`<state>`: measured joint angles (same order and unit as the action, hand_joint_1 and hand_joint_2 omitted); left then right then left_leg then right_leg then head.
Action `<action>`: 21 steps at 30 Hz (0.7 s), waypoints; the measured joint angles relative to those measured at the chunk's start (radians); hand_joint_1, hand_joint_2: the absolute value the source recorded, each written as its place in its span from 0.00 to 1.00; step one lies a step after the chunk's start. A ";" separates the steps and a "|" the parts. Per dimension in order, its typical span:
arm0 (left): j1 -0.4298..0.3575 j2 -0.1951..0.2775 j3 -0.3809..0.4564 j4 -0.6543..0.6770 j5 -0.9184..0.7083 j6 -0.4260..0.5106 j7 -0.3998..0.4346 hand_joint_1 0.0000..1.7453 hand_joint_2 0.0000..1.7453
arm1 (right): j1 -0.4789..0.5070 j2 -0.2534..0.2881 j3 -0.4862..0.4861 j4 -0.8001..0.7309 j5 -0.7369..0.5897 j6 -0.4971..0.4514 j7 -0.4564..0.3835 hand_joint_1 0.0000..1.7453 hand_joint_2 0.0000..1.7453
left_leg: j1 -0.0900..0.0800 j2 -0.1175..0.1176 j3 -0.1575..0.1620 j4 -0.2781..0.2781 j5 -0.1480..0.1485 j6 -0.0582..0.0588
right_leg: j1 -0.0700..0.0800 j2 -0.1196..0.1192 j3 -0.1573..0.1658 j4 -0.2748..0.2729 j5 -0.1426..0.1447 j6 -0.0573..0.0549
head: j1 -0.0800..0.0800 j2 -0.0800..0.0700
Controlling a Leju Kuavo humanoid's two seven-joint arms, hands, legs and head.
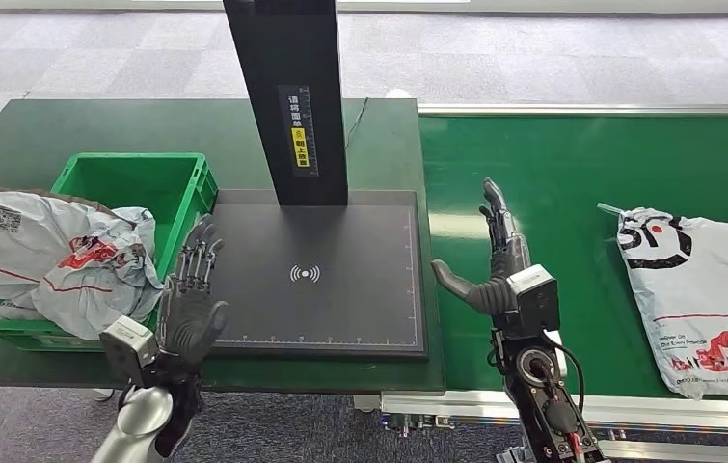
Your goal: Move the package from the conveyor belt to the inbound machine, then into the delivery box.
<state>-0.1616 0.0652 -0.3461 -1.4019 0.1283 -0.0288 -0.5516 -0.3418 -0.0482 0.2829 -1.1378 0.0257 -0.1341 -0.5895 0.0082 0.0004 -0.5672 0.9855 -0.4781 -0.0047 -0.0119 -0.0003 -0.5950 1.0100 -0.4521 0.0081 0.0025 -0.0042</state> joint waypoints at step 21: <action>0.025 -0.125 -0.023 0.095 -0.090 -0.191 0.103 0.00 1.00 | 0.122 0.047 -0.027 -0.138 -0.010 0.036 0.074 0.00 1.00 | 0.000 0.000 -0.001 0.000 -0.001 -0.001 | 0.000 0.000 -0.001 0.000 0.000 0.000 | 0.000 0.000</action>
<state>-0.1363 -0.0595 -0.3687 -1.3067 0.0387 -0.2197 -0.4490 -0.2194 -0.0009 0.2557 -1.2754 0.0156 -0.0979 -0.5157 0.0082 0.0003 -0.5679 0.9855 -0.4789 -0.0053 -0.0119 -0.0003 -0.5957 1.0098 -0.4521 0.0081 0.0024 -0.0042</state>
